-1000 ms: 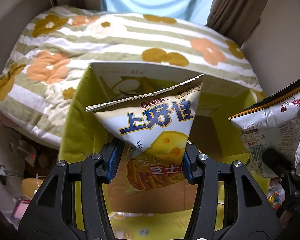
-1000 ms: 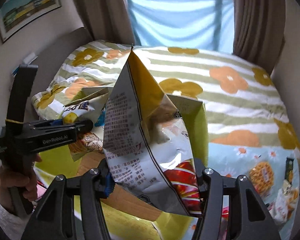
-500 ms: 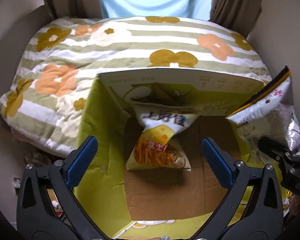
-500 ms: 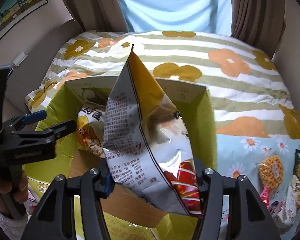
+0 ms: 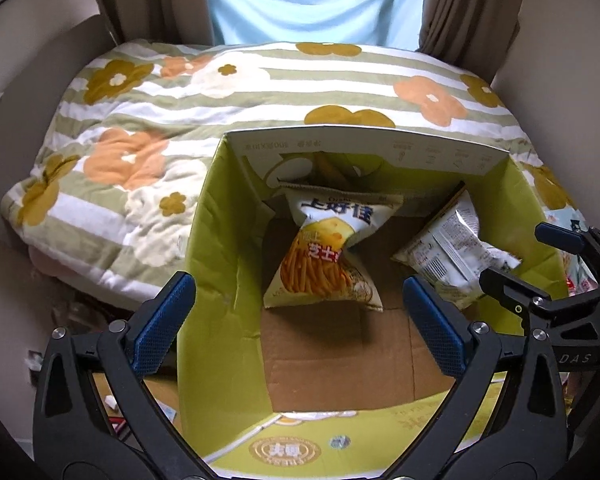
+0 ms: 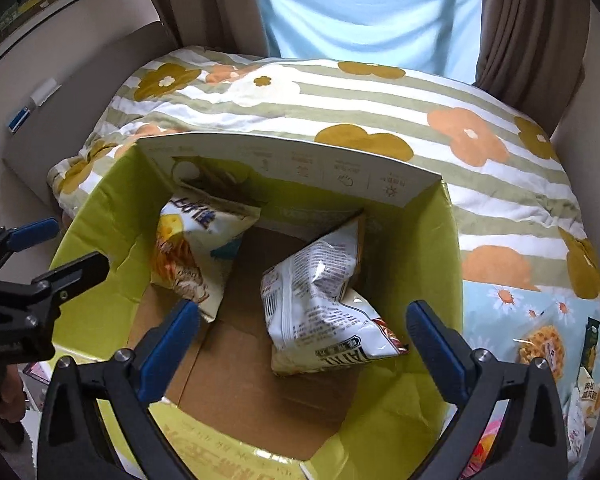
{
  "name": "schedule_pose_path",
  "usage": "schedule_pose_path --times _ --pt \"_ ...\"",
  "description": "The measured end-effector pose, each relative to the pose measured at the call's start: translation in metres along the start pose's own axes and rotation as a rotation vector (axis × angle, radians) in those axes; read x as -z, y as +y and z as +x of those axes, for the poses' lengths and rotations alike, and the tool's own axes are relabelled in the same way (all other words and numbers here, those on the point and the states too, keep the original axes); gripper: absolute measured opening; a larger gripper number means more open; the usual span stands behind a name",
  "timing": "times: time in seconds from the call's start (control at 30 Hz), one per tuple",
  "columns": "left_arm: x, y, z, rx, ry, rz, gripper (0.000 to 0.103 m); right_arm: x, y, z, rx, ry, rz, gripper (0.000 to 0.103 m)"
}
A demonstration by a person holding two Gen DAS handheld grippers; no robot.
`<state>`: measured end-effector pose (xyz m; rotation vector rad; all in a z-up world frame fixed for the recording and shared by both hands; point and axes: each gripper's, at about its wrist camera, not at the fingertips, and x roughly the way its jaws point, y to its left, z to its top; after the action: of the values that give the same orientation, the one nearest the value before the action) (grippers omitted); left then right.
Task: Organize snacks
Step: 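Release the white bag into the box with the right tool, withdraw both tools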
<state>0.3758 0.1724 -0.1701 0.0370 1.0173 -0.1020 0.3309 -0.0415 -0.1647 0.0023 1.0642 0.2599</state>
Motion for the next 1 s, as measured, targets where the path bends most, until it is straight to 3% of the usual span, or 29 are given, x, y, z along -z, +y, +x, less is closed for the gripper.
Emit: schedule_pose_path --times 0.33,0.53,0.67,1.0 --pt "0.010 -0.002 -0.052 -0.011 -0.094 0.009 0.103 0.009 0.008 -0.052 0.043 -0.056 -0.004 0.103" --pt "0.011 -0.025 -0.071 0.055 -0.129 0.041 0.103 0.025 0.003 -0.095 0.075 -0.124 0.038 0.103" --pt "0.014 -0.050 -0.082 0.084 -0.140 0.079 0.103 0.036 -0.013 -0.127 0.132 -0.169 0.077 0.103" --pt "0.032 -0.138 -0.106 0.180 -0.153 0.142 0.103 0.073 -0.094 -0.188 0.146 -0.222 0.144 0.103"
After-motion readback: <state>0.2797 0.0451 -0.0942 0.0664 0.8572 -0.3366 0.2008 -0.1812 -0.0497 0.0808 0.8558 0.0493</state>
